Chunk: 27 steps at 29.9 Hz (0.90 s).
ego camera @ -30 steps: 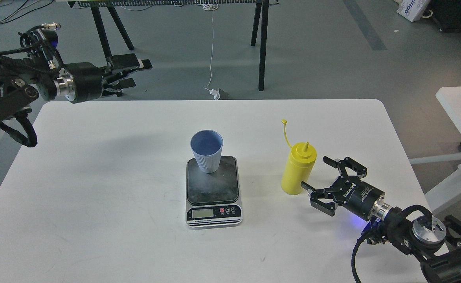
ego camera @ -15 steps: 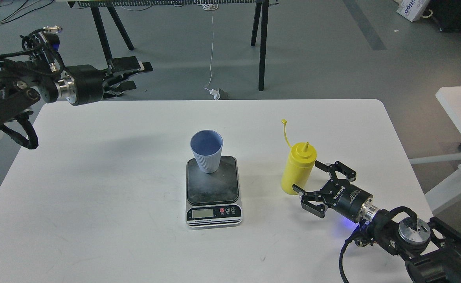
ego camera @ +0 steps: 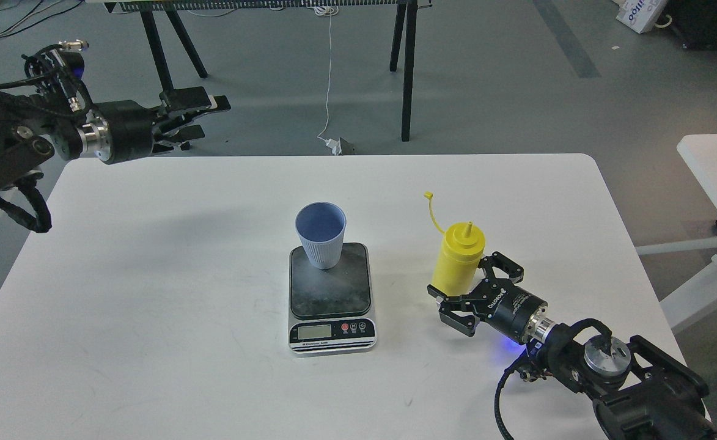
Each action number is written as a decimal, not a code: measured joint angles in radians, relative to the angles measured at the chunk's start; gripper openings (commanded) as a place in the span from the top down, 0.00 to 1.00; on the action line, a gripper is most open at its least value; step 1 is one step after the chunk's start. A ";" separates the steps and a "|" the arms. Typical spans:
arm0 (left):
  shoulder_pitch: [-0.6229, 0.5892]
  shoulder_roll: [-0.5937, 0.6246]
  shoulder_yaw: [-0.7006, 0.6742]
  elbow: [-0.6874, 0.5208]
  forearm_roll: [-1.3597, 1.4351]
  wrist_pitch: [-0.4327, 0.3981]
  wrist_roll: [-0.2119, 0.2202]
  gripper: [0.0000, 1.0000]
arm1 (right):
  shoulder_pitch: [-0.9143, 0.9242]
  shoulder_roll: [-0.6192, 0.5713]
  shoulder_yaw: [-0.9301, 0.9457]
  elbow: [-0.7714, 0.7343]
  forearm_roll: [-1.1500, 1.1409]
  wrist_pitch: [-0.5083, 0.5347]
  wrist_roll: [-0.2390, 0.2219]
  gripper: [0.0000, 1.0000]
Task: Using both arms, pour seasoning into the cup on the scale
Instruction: 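Reach the right gripper to the yellow squeeze bottle and grasp it, then lift the yellow bottle with the right gripper toward the cup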
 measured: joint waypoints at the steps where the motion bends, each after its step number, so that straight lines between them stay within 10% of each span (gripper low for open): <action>1: 0.004 0.005 0.000 0.000 0.000 0.000 0.000 0.04 | 0.002 0.001 0.001 0.000 0.000 0.000 0.000 0.31; 5: 0.016 0.010 -0.001 -0.001 0.000 0.000 0.000 0.04 | 0.006 0.001 0.005 -0.001 -0.001 0.000 0.000 0.69; 18: 0.035 0.015 -0.003 -0.001 -0.021 0.000 0.000 0.03 | 0.213 -0.038 0.006 -0.072 -0.034 0.000 0.004 0.89; 27: 0.037 0.035 -0.005 -0.002 -0.049 0.000 0.000 0.03 | 0.522 -0.045 -0.007 -0.107 -0.408 -0.083 0.233 0.90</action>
